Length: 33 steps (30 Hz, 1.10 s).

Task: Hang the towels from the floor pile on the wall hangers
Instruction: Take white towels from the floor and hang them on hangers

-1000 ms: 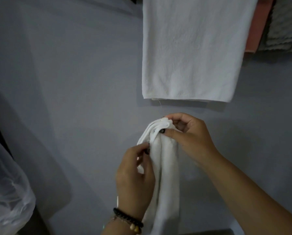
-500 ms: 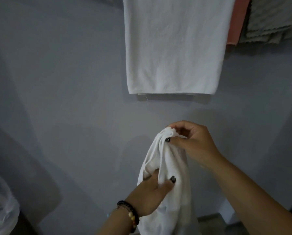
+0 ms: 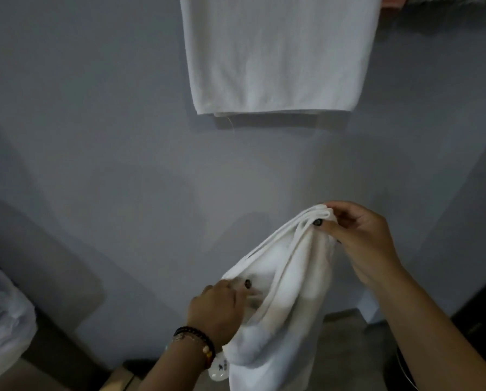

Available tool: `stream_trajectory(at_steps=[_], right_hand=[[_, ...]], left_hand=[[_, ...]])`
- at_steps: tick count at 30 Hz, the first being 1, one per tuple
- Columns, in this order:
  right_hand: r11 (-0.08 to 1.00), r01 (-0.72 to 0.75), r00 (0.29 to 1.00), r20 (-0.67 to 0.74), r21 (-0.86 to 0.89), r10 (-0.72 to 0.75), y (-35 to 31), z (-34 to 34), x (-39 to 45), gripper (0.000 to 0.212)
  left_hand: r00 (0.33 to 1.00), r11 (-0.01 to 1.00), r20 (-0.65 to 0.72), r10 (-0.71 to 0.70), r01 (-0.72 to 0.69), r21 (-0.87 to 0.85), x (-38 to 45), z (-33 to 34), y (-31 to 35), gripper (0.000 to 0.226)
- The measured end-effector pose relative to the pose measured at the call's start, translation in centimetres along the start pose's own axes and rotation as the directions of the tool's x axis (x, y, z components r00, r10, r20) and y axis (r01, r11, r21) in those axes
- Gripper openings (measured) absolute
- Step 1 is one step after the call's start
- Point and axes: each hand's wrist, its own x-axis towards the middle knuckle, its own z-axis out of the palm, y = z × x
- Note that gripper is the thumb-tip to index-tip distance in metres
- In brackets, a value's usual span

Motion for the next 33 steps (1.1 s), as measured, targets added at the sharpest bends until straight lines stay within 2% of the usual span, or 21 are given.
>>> stream_trajectory(at_steps=[2, 3, 6, 8, 10, 12, 13, 15, 16, 17, 19, 21, 22, 23, 25, 27, 31, 33], right_hand=[[0.999, -0.011, 1.000, -0.009, 0.032, 0.011, 0.5, -0.3, -0.2, 0.026], [0.999, -0.014, 1.000, 0.001, 0.052, 0.014, 0.8, -0.3, -0.3, 0.028], [0.996, -0.017, 0.997, 0.073, 0.091, 0.010, 1.3, 0.4, -0.6, 0.031], [0.995, -0.009, 0.994, 0.107, 0.095, -0.002, 1.6, 1.1, -0.6, 0.037], [0.996, -0.004, 0.993, 0.119, 0.092, -0.007, 1.8, 1.2, -0.4, 0.039], [0.998, -0.002, 0.993, 0.115, 0.067, -0.006, 2.2, 0.8, -0.2, 0.038], [0.999, -0.003, 0.993, 0.115, 0.046, -0.003, 2.5, 0.5, -0.2, 0.036], [1.000, -0.015, 0.992, 0.124, -0.009, 0.016, 3.2, 0.2, -0.5, 0.034], [0.999, -0.027, 0.991, 0.128, -0.027, 0.031, 3.6, 0.2, -0.8, 0.032], [0.999, -0.041, 0.991, 0.126, -0.034, 0.045, 4.1, 0.1, -1.1, 0.031], [0.997, -0.065, 0.993, 0.096, -0.030, 0.068, 5.2, -0.2, -1.7, 0.031], [0.995, -0.090, 0.994, 0.066, -0.033, 0.092, 6.1, -0.7, -1.9, 0.032], [0.994, -0.100, 0.993, 0.057, -0.037, 0.102, 6.5, -1.0, -2.0, 0.034], [0.993, -0.108, 0.992, 0.056, -0.039, 0.110, 6.9, -1.4, -2.0, 0.035], [0.991, -0.126, 0.990, 0.051, -0.044, 0.128, 7.6, -2.2, -2.2, 0.040], [0.988, -0.146, 0.988, 0.042, -0.059, 0.148, 8.1, -2.8, -2.7, 0.037], [0.973, -0.194, 0.981, -0.012, -0.127, 0.194, 9.9, -3.8, -3.6, 0.034], [0.964, -0.214, 0.976, -0.072, -0.159, 0.204, 11.4, -4.4, -3.8, 0.031]], left_hand=[[0.997, 0.986, -0.060, -0.047, 0.056, 0.155, 0.7, 0.9, -1.6, 0.046], [0.995, 0.984, -0.077, -0.070, 0.081, 0.156, 1.0, 1.3, -2.3, 0.044], [0.984, 0.990, -0.118, -0.134, 0.138, 0.029, 1.9, 2.3, -3.7, 0.033], [0.970, 0.989, -0.198, -0.142, 0.131, -0.071, 1.9, 3.0, -4.0, 0.022], [0.927, 0.941, -0.287, -0.241, 0.150, -0.305, 1.5, 3.9, -4.6, 0.029], [0.885, 0.824, -0.244, -0.396, 0.226, -0.519, 1.2, 4.8, -5.7, 0.035], [0.878, 0.757, -0.166, -0.449, 0.276, -0.592, 1.1, 5.3, -6.3, 0.036], [0.890, 0.655, 0.030, -0.455, 0.358, -0.665, 0.9, 6.2, -6.8, 0.036], [0.901, 0.653, 0.066, -0.429, 0.360, -0.666, 0.8, 6.7, -6.9, 0.037], [0.915, 0.682, 0.041, -0.402, 0.329, -0.653, 0.6, 7.1, -6.9, 0.037], [0.939, 0.802, -0.125, -0.321, 0.199, -0.563, 0.4, 8.3, -6.8, 0.040], [0.956, 0.925, -0.279, -0.091, -0.023, -0.380, -0.2, 9.3, -6.5, 0.039], [0.951, 0.959, -0.304, 0.058, -0.138, -0.248, -0.4, 9.6, -6.4, 0.032], [0.944, 0.963, -0.277, 0.178, -0.225, -0.147, -0.5, 10.0, -6.6, 0.025], [0.949, 0.957, -0.162, 0.269, -0.282, -0.064, -0.2, 10.8, -7.4, 0.041], [0.964, 0.965, -0.060, 0.258, -0.260, -0.022, 0.3, 11.2, -7.8, 0.047], [0.971, 0.952, 0.184, 0.155, -0.197, 0.234, 1.3, 10.2, -7.5, 0.042], [0.974, 0.945, 0.192, 0.122, -0.173, 0.277, 1.8, 9.9, -7.5, 0.037]])
